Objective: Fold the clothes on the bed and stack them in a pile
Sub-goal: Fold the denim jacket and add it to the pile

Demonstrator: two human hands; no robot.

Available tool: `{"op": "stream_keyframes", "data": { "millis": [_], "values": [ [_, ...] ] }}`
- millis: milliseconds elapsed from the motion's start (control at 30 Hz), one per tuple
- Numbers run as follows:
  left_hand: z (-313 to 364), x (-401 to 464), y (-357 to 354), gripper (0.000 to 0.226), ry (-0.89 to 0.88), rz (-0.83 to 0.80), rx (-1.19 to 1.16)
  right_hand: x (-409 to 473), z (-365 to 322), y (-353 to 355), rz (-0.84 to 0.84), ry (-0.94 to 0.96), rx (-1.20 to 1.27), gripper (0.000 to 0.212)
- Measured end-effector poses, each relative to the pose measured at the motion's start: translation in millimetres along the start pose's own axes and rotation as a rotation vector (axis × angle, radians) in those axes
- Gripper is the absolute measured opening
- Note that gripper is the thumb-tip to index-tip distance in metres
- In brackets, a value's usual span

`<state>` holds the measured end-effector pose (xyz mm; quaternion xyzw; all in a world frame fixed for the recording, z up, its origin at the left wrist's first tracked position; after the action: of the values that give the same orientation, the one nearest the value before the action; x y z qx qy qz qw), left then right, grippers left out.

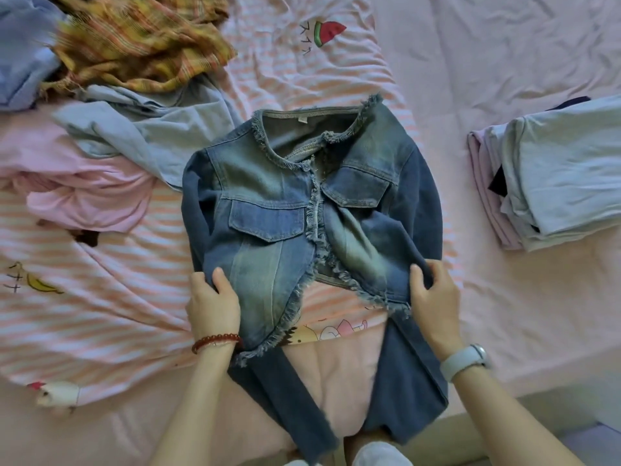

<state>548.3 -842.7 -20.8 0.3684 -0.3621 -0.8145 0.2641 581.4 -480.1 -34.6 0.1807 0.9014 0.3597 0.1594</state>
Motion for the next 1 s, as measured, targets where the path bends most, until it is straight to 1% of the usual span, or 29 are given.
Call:
{"op": "stream_keyframes", "data": {
  "millis": [67, 100, 133, 167, 233, 300, 367, 400, 467, 500, 567, 667, 700, 733, 767, 833, 900, 967, 1000],
  "values": [
    [-13, 3, -8, 0.03, 0.071, -0.078, 0.159, 0, 27, -1, -0.173, -0.163, -0.28, 0.021],
    [-14, 2, -10, 0.038, 0.065, -0.089, 0.202, -2, 34, -2, -0.225, -0.217, -0.345, 0.029],
    [-10, -1, -10, 0.044, 0.008, -0.069, 0.21, -2, 32, -3, -0.225, -0.218, -0.348, 0.034],
    [0, -5, -10, 0.048, -0.095, -0.03, 0.212, 2, 21, -4, -0.175, -0.153, -0.311, 0.035],
    [30, -11, -16, 0.046, -0.345, 0.02, 0.22, 14, -22, -13, -0.088, 0.136, -0.249, 0.031],
    [61, -11, -37, 0.039, -0.544, -0.031, 0.275, 24, -72, -32, -0.089, 0.441, -0.248, 0.025],
    [86, -5, -62, 0.036, -0.605, -0.124, 0.36, 34, -114, -54, -0.138, 0.658, -0.285, 0.019],
    [96, 0, -72, 0.037, -0.613, -0.136, 0.425, 40, -129, -67, -0.186, 0.722, -0.31, 0.017],
    [113, 10, -88, 0.043, -0.68, -0.085, 0.616, 53, -146, -93, -0.294, 0.78, -0.395, 0.022],
    [120, 13, -94, 0.048, -0.732, -0.051, 0.703, 61, -150, -104, -0.322, 0.784, -0.451, 0.026],
    [135, 19, -103, 0.058, -0.834, -0.02, 0.778, 77, -151, -116, -0.324, 0.739, -0.57, 0.035],
    [154, 24, -123, 0.061, -0.994, -0.097, 0.826, 95, -136, -124, -0.374, 0.629, -0.741, 0.057],
    [159, 25, -130, 0.061, -1.041, -0.12, 0.851, 100, -129, -126, -0.397, 0.597, -0.777, 0.063],
    [165, 28, -137, 0.06, -1.062, -0.157, 0.87, 106, -123, -127, -0.411, 0.573, -0.804, 0.065],
    [169, 32, -143, 0.058, -1.045, -0.216, 0.878, 111, -118, -128, -0.421, 0.562, -0.823, 0.06],
    [177, 40, -151, 0.049, -0.987, -0.302, 0.865, 119, -114, -131, -0.423, 0.571, -0.844, 0.039],
    [189, 47, -149, 0.034, -0.956, -0.288, 0.819, 122, -115, -132, -0.41, 0.552, -0.831, 0.023],
    [199, 53, -144, 0.027, -0.921, -0.277, 0.719, 125, -117, -128, -0.383, 0.507, -0.759, 0.019],
    [203, 55, -140, 0.026, -0.9, -0.277, 0.659, 126, -117, -122, -0.335, 0.466, -0.675, 0.019]
  ]
}}
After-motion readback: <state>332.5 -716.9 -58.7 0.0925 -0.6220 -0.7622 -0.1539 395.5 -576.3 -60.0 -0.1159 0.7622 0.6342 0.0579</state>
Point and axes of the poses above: each hand's wrist, its own x-axis towards the middle knuckle, its own y-axis out of the back of the hand, z = x × y, the point moved 8 cm from there along x, towards the middle knuckle, and after that the axes turned 10 degrees about y, right-handed, at the moved point
